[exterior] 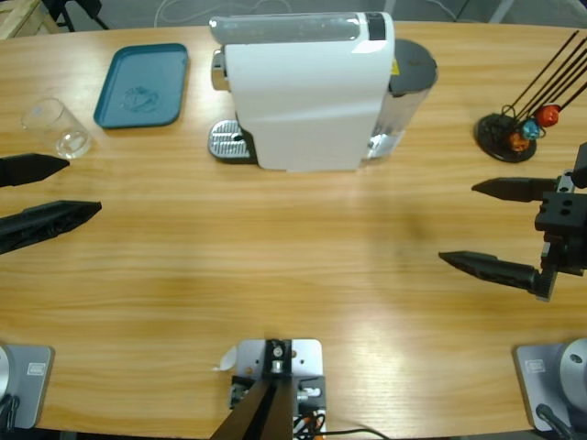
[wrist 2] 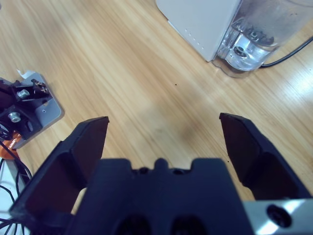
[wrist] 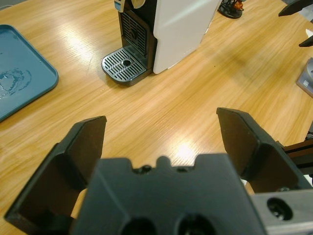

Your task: Pour coffee

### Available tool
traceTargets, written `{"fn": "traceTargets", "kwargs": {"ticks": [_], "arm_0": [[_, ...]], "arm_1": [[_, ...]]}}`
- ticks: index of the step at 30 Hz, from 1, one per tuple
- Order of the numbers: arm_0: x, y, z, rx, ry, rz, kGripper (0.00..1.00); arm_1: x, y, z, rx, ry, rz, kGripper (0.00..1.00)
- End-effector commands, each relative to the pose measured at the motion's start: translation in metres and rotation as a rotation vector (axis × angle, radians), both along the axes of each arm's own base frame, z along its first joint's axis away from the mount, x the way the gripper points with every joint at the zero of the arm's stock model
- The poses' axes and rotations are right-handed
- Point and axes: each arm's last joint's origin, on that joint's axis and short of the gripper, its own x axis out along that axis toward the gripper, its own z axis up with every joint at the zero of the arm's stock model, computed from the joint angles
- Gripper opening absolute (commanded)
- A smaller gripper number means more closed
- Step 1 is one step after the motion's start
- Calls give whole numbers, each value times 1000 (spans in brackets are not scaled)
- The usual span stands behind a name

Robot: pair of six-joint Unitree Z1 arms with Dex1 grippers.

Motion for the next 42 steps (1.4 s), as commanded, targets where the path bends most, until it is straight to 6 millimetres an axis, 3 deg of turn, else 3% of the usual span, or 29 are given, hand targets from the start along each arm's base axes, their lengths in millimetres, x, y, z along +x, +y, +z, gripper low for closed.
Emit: {"fn": "traceTargets", "kwargs": {"ticks": [1, 6, 11, 14, 22, 36, 42], "arm_0": [[-2, 0, -15, 47, 44, -6, 977], [8, -10, 4, -10, 60, 25, 996], [48, -48, 29, -139, 222, 58, 997], [82, -63, 28, -304, 345, 91, 991], [155, -52, 12, -624, 611, 225, 973], [208, -84, -5, -706, 730, 32, 927], [220, -100, -11, -699, 744, 2, 927]], "arm_1": [[-2, 2, -2, -3, 19, 38, 1000], [0, 3, -2, -7, 23, 37, 1000], [1, 3, -1, -9, 21, 37, 1000], [1, 4, -1, -11, 21, 38, 1000], [1, 4, 0, -21, 19, 48, 1000], [1, 4, 0, -20, 23, 59, 1000], [1, 4, 0, -21, 23, 58, 1000]]}}
